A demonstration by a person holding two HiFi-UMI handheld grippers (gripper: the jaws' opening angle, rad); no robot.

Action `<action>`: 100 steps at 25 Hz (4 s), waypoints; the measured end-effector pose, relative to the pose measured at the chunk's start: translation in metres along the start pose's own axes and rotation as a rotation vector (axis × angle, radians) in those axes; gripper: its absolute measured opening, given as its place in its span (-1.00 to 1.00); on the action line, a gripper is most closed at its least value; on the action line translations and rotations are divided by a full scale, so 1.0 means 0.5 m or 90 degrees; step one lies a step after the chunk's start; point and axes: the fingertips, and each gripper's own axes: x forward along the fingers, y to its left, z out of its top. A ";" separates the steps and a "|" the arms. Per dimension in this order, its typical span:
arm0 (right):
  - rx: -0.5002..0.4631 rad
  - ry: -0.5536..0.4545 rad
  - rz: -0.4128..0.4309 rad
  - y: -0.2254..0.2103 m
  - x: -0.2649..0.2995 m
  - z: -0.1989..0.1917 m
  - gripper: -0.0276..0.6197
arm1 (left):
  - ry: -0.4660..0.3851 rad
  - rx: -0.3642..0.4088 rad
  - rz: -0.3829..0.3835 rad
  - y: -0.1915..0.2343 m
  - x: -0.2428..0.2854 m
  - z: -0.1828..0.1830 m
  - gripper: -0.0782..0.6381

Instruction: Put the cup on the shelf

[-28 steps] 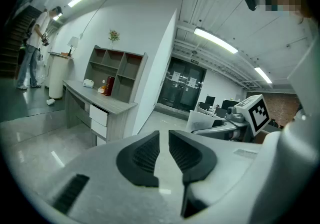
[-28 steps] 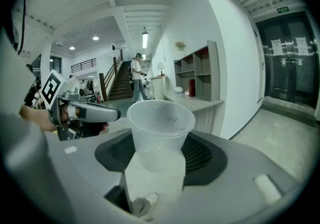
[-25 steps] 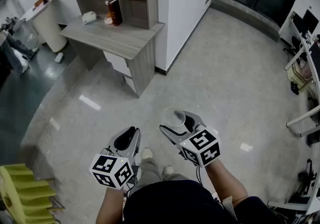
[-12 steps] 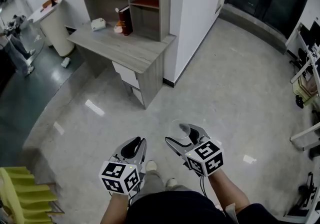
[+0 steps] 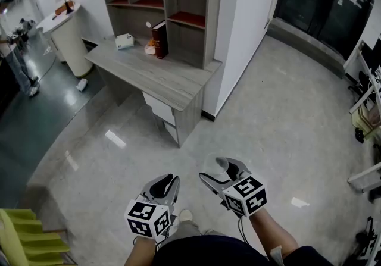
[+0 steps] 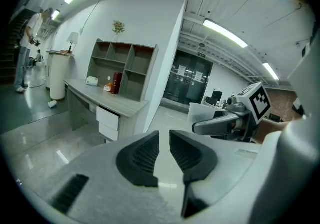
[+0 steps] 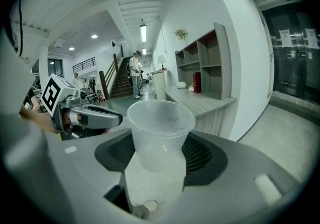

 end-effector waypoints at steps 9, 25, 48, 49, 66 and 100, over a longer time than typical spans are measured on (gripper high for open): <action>-0.004 0.011 -0.009 -0.007 0.127 0.072 -0.03 | 0.002 -0.004 -0.019 0.123 0.034 0.056 -0.60; -0.020 0.027 -0.002 -0.074 0.282 0.168 -0.03 | 0.006 -0.010 -0.029 0.254 0.128 0.128 -0.58; -0.079 0.025 0.095 -0.263 0.521 0.375 -0.03 | -0.023 -0.010 0.059 0.435 0.342 0.339 -0.55; -0.081 0.025 0.100 -0.269 0.528 0.379 -0.03 | -0.025 -0.011 0.064 0.442 0.350 0.344 -0.55; -0.103 0.032 0.159 -0.264 0.593 0.408 -0.03 | -0.030 -0.013 0.114 0.501 0.377 0.377 -0.58; -0.070 0.059 0.087 -0.081 1.062 0.643 -0.03 | -0.040 -0.035 0.108 1.075 0.208 0.526 -0.59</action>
